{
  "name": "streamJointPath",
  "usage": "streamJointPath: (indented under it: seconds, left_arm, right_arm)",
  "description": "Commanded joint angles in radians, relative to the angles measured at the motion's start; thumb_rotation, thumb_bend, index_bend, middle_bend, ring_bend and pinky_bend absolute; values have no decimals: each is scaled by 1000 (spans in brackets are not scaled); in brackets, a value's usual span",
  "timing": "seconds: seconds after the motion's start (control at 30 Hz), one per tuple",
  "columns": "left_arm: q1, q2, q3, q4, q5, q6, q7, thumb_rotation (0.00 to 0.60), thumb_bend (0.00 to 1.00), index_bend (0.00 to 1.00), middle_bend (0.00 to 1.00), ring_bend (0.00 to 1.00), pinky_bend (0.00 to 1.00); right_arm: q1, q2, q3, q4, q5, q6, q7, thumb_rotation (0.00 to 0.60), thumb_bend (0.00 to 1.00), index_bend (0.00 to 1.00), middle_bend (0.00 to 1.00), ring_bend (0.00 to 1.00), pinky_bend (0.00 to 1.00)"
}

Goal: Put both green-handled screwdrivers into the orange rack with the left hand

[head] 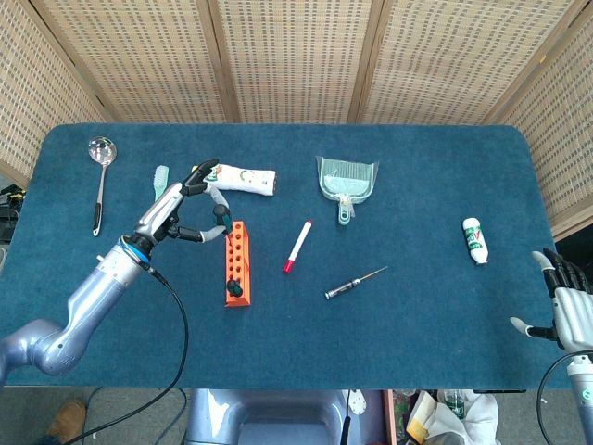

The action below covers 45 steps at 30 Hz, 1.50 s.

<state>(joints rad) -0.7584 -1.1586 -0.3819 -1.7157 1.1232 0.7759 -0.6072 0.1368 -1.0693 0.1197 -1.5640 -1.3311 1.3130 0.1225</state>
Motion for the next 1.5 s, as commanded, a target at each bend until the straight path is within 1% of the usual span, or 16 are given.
streamJointPath:
  seconds: [0.03,0.23,0.87,1.5]
  left_arm:
    - [-1,-13,-2,13,-2,1,-16,600,457,646,0,0,0]
    - [-5,-31,-11,29,9,-7,-55,600,457,646,0,0,0]
    - [-18,-54,0,66,26,-30,-66,600,457,646,0,0,0]
    - [-33,-109,19,124,36,-49,-73,600,459,646,0,0,0]
  right_arm:
    - [1,0,0,0,1,-2,0,600,0,0,0,0,0]
    - [2,-1,0,1,5,-6,-3,600,0,0,0,0,0]
    - [4,-1,4,4,14,-11,-1,600,0,0,0,0,0]
    - [6,-1,6,8,19,-17,2,600,0,0,0,0,0]
